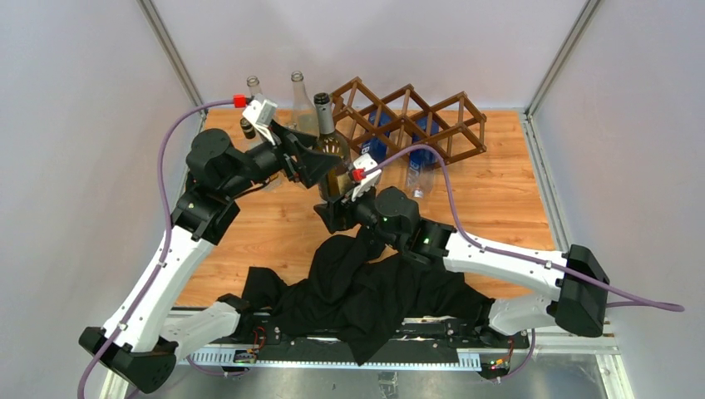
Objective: Take the wine bottle off the wine rack
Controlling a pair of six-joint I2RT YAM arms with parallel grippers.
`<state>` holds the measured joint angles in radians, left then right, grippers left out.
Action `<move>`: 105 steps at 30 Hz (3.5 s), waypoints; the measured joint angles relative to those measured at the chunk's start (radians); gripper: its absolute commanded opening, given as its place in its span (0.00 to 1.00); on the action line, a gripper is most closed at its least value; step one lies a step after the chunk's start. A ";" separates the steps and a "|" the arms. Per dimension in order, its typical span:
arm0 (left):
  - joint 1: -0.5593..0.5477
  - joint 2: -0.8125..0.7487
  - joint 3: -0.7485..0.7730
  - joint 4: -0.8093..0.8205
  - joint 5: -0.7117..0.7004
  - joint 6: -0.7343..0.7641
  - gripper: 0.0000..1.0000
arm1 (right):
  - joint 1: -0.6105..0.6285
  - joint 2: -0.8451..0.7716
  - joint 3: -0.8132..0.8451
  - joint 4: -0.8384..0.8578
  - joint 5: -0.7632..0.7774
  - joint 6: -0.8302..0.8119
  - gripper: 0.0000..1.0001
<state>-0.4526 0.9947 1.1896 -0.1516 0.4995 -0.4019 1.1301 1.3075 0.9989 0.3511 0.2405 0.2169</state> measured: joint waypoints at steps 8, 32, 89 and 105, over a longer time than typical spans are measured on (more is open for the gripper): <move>0.045 -0.010 0.026 0.052 0.002 -0.038 0.95 | 0.001 -0.023 -0.074 -0.081 0.034 -0.029 0.00; 0.121 0.098 0.040 0.082 0.200 -0.141 0.04 | 0.044 -0.048 -0.080 -0.108 0.064 -0.089 0.58; 0.824 0.676 0.042 0.477 0.062 0.409 0.00 | -0.075 -0.405 0.036 -0.876 0.153 0.336 0.98; 0.803 0.783 0.108 0.562 0.074 0.357 0.45 | -0.292 -0.214 0.057 -0.977 0.020 0.394 1.00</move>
<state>0.3504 1.7779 1.2980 0.4099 0.5739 -0.0452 0.8379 1.0939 1.0561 -0.6254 0.2607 0.6106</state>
